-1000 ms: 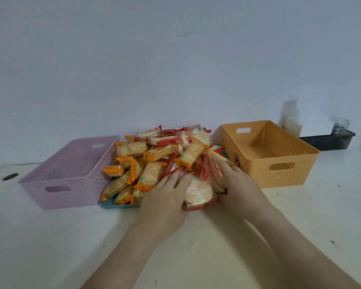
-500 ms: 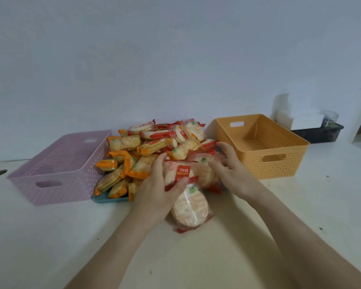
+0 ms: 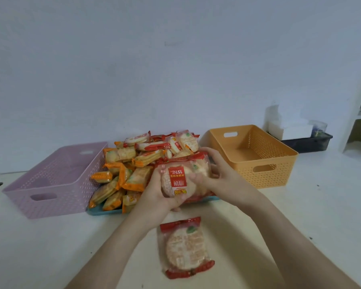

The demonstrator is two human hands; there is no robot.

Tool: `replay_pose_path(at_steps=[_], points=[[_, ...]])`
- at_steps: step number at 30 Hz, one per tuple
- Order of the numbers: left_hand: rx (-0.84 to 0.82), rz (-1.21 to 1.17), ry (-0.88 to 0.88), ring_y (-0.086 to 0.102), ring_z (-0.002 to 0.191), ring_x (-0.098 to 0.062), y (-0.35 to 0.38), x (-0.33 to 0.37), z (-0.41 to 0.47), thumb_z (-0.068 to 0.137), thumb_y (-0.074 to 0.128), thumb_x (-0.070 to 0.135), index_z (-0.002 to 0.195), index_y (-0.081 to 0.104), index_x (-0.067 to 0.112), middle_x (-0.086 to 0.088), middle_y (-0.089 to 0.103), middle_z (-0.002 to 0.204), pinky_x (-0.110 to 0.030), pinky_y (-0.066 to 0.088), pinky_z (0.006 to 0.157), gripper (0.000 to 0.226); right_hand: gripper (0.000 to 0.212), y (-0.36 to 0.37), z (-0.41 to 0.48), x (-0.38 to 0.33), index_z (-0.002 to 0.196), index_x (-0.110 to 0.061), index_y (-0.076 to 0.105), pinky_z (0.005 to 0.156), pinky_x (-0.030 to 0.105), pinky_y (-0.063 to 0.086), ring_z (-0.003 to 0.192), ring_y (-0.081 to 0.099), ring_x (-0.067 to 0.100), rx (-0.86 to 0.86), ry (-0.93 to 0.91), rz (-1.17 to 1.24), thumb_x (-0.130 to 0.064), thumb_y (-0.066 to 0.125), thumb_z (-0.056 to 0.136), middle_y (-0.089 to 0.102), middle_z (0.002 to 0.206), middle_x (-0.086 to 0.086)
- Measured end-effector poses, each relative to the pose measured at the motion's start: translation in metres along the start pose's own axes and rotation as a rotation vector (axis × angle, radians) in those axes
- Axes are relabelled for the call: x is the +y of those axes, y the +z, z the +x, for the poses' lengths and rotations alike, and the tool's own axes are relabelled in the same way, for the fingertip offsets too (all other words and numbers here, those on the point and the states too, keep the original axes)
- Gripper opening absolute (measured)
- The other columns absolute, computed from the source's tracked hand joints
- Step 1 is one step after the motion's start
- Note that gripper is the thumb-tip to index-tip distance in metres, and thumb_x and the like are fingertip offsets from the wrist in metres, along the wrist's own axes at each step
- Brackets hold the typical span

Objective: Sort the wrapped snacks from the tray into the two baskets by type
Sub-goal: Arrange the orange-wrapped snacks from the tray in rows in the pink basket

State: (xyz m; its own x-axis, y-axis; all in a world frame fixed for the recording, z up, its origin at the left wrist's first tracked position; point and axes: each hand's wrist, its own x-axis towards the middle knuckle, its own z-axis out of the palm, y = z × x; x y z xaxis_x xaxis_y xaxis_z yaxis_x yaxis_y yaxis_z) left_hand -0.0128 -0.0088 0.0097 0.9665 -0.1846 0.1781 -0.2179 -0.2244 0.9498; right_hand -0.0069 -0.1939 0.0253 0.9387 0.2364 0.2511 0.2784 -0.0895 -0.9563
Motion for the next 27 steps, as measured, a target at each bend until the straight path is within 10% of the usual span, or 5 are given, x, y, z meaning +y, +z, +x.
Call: replay_pose_path(at_steps=[7, 14, 18, 23, 27], points=[[0.094, 0.388, 0.248, 0.059, 0.099, -0.003, 0.025, 0.065, 0.033, 0.079, 0.072, 0.042, 0.139, 0.028, 0.042, 0.014, 0.052, 0.122, -0.027, 0.049, 0.087, 0.074, 0.067, -0.031, 0.000, -0.035, 0.138, -0.022, 0.037, 0.092, 0.037, 0.050, 0.114, 0.058, 0.013, 0.746, -0.615, -0.573, -0.028, 0.074, 0.083, 0.058, 0.126, -0.003], [-0.904, 1.230, -0.143, 0.011, 0.144, -0.017, 0.016, 0.038, -0.023, 0.066, 0.076, 0.061, 0.145, 0.007, 0.054, 0.022, 0.007, 0.157, -0.043, 0.025, 0.114, 0.104, 0.079, -0.057, 0.004, 0.013, 0.148, -0.044, 0.005, 0.112, 0.058, 0.011, 0.147, 0.012, 0.023, 0.425, 0.183, -1.126, -0.056, 0.054, 0.087, 0.021, 0.159, 0.002], [-0.659, 1.216, -0.017, 0.035, 0.130, -0.017, 0.015, 0.029, -0.021, 0.070, 0.073, 0.049, 0.141, 0.022, 0.048, 0.014, 0.036, 0.143, -0.039, 0.039, 0.105, 0.088, 0.039, -0.054, 0.006, 0.018, 0.130, -0.035, 0.048, 0.103, 0.048, 0.022, 0.114, 0.056, 0.019, 0.483, 0.090, -1.227, -0.041, 0.048, 0.091, 0.067, 0.115, -0.006], [-0.141, 0.944, 0.155, 0.048, 0.123, -0.019, 0.029, 0.032, 0.018, 0.076, 0.061, 0.040, 0.138, 0.032, 0.038, 0.007, 0.048, 0.139, -0.045, 0.041, 0.101, 0.069, 0.027, -0.053, -0.013, 0.003, 0.068, -0.025, 0.060, 0.074, 0.033, 0.032, 0.062, 0.054, 0.013, 0.429, 0.006, -1.319, -0.038, 0.051, 0.090, 0.059, 0.063, -0.008], [0.106, 0.350, 0.219, 0.062, 0.101, -0.006, 0.049, 0.048, 0.056, 0.087, 0.061, 0.040, 0.124, 0.054, 0.032, 0.011, 0.064, 0.117, -0.028, 0.049, 0.085, 0.039, 0.033, -0.056, -0.033, -0.003, 0.062, -0.023, 0.058, 0.054, 0.022, 0.035, 0.060, 0.051, 0.008, 0.323, -0.108, -1.135, -0.042, 0.058, 0.088, 0.053, 0.062, -0.010]])
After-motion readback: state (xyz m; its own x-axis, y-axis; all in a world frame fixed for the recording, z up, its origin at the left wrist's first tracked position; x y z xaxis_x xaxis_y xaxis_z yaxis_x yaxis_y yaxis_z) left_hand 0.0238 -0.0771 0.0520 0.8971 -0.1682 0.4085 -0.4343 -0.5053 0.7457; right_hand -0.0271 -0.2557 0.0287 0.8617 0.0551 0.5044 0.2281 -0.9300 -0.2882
